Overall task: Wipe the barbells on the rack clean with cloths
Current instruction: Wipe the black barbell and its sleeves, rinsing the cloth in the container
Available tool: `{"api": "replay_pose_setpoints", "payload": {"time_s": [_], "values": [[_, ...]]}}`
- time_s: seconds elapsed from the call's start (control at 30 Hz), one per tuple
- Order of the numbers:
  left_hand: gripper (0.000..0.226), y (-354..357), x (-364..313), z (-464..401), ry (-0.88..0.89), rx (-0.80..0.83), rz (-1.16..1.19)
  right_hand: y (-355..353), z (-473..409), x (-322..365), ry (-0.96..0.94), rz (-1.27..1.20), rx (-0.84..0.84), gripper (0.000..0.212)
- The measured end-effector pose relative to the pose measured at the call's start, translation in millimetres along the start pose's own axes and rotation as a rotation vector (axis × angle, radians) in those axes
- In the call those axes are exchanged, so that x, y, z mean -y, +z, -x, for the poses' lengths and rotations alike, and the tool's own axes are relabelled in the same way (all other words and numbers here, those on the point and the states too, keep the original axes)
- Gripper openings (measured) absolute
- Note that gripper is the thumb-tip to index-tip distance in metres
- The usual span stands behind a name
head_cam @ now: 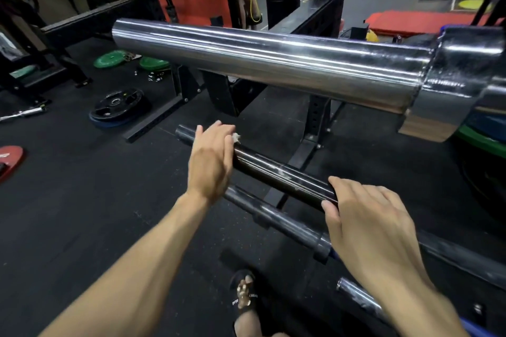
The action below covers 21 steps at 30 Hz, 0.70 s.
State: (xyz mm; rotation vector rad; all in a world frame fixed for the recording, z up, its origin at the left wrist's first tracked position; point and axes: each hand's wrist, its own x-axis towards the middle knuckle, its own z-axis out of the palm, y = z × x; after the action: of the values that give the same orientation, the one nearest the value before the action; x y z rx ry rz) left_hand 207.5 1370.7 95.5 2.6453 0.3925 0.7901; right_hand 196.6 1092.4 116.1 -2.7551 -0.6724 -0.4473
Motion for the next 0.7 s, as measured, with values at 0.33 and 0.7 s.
{"api": "replay_pose_setpoints", "payload": {"time_s": [0.33, 0.7], "values": [[0.046, 6, -49, 42, 0.306, 0.154, 0.09, -10, -4, 6, 0.034, -0.081, 0.032, 0.032], [0.043, 2, -54, 40, 0.173, 0.098, 0.149, -12, -11, 11, 0.059, -0.024, 0.102, 0.034]]}}
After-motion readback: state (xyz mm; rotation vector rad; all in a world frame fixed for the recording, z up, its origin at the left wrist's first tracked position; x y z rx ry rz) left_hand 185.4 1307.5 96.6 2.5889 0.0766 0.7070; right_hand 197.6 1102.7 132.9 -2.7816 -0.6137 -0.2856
